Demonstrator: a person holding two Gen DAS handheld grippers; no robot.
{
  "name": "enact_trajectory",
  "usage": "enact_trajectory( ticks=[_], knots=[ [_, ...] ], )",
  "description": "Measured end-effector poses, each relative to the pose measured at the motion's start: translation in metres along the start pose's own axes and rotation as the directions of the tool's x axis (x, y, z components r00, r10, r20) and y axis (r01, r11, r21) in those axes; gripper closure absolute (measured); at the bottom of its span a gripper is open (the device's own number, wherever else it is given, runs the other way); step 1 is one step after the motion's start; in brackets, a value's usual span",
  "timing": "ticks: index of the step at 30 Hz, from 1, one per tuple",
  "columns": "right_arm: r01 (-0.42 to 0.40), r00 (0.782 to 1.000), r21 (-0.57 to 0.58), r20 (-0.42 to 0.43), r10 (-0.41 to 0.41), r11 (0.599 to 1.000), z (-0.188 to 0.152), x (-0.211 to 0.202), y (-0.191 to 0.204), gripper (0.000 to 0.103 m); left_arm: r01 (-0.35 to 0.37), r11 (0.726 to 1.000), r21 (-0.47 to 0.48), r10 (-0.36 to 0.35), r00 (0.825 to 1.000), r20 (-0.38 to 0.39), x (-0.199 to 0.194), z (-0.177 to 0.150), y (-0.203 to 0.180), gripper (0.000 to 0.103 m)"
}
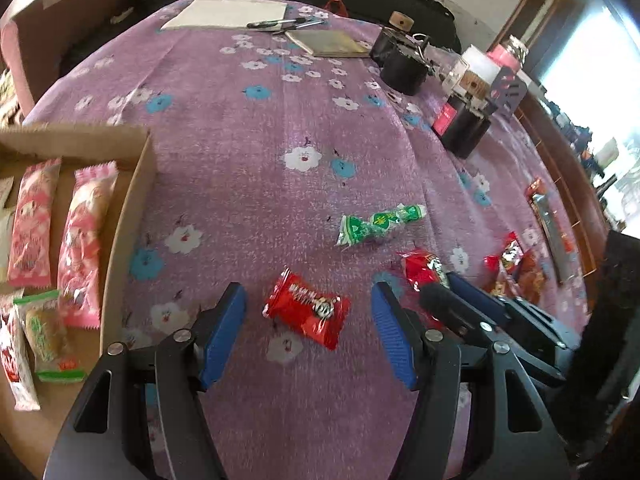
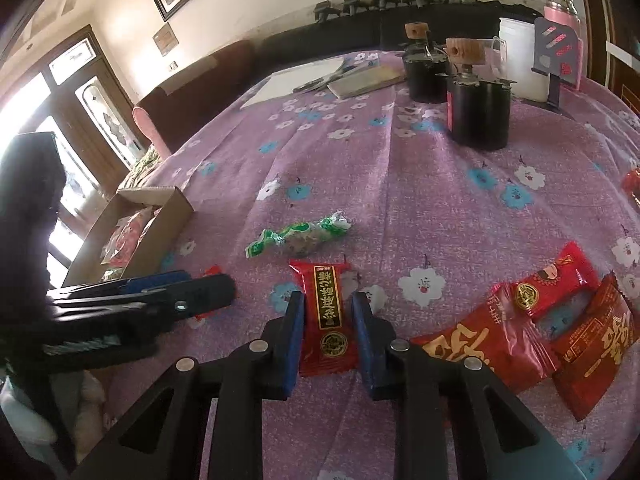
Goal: Organize snacks
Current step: 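Grasp the small red candy with the left tool while the right tool grasps the red gold-labelled bar, then carry the red candy and red bar into the tray and release both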
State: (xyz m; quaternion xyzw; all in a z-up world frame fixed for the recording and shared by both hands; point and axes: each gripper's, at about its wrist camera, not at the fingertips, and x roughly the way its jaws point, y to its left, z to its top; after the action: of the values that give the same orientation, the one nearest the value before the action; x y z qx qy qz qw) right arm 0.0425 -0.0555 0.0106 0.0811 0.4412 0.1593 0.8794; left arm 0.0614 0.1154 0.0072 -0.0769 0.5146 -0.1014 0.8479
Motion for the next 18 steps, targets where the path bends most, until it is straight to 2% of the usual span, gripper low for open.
enact_trajectory(
  ticks=[3, 4, 6, 7, 10, 18],
  knots=[
    [0.005, 1.000, 0.004, 0.003, -0.005, 1.000, 0.001, -0.002, -0.001, 0.079, -0.022, 0.999, 0.045, 0.022, 1.000, 0.016, 0.004, 0.001, -0.007, 0.040],
    [0.007, 1.000, 0.006, 0.004, -0.007, 1.000, 0.001, -0.003, -0.002, 0.079, -0.038, 0.997, 0.061, 0.037, 0.999, 0.026, 0.005, 0.002, -0.009, 0.044],
    [0.011, 1.000, 0.013, 0.010, -0.011, 1.000, 0.001, -0.005, -0.004, 0.079, -0.113, 0.986, 0.122, 0.107, 0.993, 0.053, 0.006, -0.003, -0.017, 0.073],
    [0.014, 1.000, 0.017, 0.013, -0.014, 1.000, 0.002, -0.006, -0.005, 0.079, -0.123, 0.983, 0.135, 0.116, 0.992, 0.059, 0.006, -0.003, -0.019, 0.073],
    [0.014, 1.000, 0.027, 0.024, -0.015, 1.000, 0.002, -0.009, -0.007, 0.080, -0.097, 0.988, 0.123, 0.090, 0.994, 0.058, 0.000, -0.007, -0.018, 0.076],
    [-0.002, 0.999, 0.028, 0.047, 0.001, 1.000, 0.001, -0.016, -0.004, 0.082, 0.022, 0.999, 0.033, -0.026, 0.992, 0.123, -0.050, -0.017, -0.003, 0.076]
  ],
)
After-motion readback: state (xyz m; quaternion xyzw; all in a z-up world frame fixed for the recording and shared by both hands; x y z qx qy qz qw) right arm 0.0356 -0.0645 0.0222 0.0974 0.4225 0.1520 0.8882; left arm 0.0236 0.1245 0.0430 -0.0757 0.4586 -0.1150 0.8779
